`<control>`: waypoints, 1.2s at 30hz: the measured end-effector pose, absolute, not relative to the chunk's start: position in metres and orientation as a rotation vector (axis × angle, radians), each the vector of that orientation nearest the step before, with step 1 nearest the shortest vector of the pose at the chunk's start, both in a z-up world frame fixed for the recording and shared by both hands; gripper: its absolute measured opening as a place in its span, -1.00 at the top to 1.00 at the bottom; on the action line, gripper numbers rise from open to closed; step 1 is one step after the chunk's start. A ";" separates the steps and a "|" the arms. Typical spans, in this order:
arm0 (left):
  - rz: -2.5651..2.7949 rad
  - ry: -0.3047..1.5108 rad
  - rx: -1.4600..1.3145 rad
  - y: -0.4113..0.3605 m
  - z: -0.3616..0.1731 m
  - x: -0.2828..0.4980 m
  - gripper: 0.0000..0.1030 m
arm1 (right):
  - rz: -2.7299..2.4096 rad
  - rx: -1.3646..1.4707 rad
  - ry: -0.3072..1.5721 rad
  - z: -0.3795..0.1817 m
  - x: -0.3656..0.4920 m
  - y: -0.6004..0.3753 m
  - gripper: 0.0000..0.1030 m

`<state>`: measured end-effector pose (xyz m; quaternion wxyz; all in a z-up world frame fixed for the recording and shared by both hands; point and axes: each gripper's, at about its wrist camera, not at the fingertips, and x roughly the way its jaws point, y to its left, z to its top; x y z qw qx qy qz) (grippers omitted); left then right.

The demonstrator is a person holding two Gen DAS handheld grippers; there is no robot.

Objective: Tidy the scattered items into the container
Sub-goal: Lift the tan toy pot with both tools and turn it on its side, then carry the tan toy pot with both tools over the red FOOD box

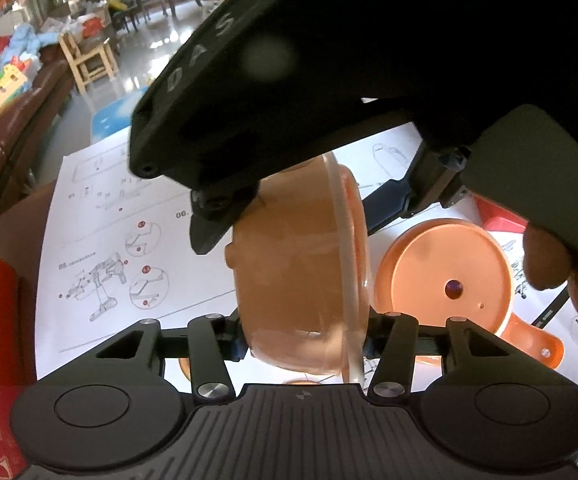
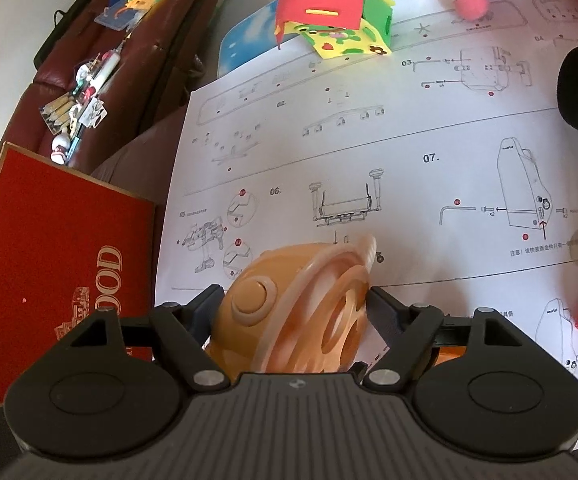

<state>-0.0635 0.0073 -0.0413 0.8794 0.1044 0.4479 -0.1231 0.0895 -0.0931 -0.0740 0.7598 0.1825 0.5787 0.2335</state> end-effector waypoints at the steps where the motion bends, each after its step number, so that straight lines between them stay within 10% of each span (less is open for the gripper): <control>1: -0.256 0.938 0.220 0.007 -0.041 -0.061 0.03 | 0.511 0.396 1.260 -0.075 0.090 -0.092 -0.61; 36: -0.222 0.863 0.268 -0.007 0.000 -0.085 0.05 | 0.522 0.454 1.201 -0.039 0.068 -0.107 -0.59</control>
